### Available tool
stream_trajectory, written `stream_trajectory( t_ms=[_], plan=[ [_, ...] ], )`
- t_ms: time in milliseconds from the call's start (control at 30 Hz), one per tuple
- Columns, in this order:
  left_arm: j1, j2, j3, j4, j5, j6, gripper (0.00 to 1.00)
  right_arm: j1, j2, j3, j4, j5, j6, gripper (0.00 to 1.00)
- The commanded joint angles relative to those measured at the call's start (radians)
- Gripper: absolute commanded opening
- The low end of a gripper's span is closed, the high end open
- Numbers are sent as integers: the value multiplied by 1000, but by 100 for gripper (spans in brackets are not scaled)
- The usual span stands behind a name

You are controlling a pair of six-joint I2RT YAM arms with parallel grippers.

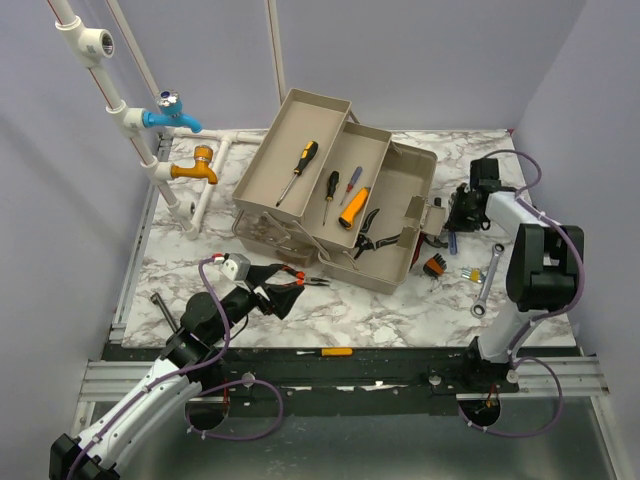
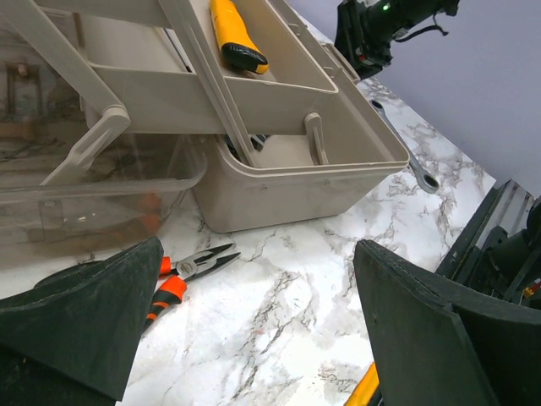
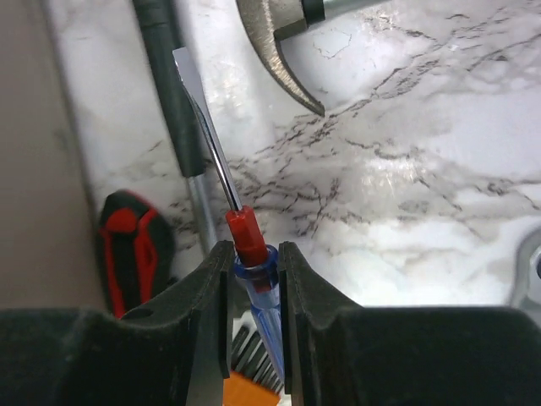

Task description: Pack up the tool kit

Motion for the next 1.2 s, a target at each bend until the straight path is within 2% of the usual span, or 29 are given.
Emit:
stream_trajectory(
  t_ms=[0, 267, 533, 700, 900, 1067, 1167],
  plan=[
    [3, -18, -11, 22, -4, 17, 99, -3, -145, -26, 39, 4, 84, 1],
    [3, -29, -16, 37, 18, 23, 99, -2, -314, -11, 13, -2, 129, 1],
    [3, 3, -7, 75, 84, 44, 99, 22, -405, 1, 127, -312, 301, 1],
    [3, -20, -8, 64, 78, 54, 99, 244, -370, 79, 192, -253, 368, 1],
    [3, -31, -5, 49, 67, 57, 99, 464, -283, 151, 350, -170, 535, 1],
    [3, -36, -7, 45, 55, 58, 99, 598, -188, 248, 449, -62, 661, 1],
    [3, -33, -7, 45, 52, 60, 99, 656, -111, 337, 454, 1, 735, 1]
  ],
)
